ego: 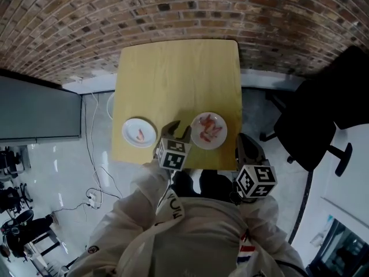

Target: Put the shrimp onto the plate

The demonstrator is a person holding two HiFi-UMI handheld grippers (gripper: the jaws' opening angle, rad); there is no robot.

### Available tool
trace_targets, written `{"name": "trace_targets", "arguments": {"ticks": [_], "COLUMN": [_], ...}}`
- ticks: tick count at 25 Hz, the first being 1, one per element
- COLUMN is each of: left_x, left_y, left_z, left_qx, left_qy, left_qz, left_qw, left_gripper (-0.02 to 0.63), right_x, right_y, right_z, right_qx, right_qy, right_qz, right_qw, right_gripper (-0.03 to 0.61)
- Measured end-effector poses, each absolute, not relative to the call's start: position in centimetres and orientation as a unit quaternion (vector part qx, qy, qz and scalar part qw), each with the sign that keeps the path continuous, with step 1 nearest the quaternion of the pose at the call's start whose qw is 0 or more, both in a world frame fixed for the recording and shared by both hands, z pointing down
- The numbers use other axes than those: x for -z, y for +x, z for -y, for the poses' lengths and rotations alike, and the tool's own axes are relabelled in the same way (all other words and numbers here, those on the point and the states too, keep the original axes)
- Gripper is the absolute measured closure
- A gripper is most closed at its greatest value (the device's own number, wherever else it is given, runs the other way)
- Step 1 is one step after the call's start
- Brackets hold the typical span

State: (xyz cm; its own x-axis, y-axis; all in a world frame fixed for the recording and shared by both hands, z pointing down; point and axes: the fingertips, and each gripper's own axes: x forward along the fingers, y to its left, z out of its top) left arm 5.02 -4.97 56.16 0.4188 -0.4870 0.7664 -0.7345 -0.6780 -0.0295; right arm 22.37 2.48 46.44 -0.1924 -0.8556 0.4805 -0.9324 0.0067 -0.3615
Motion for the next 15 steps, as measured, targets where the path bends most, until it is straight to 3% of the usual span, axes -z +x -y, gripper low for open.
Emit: {"name": "trace_targets", "arguments": {"ticks": [15], "left_x": [-53.0], "left_y": [-7.6], "left_z": [5.0], "left_qx": [-0.349], "left_qy": [0.815], "left_qz": [0.434], "left_qw": [0.158], "left_gripper": [0.541], "right_x": [-45.3], "right_y": [10.4], "right_z": [-1.8], "right_qx": [-0.302], "right_qy": [0.606], "right_qz": [0.732], "right_qw": [0.07], "right_gripper": [0.555]}}
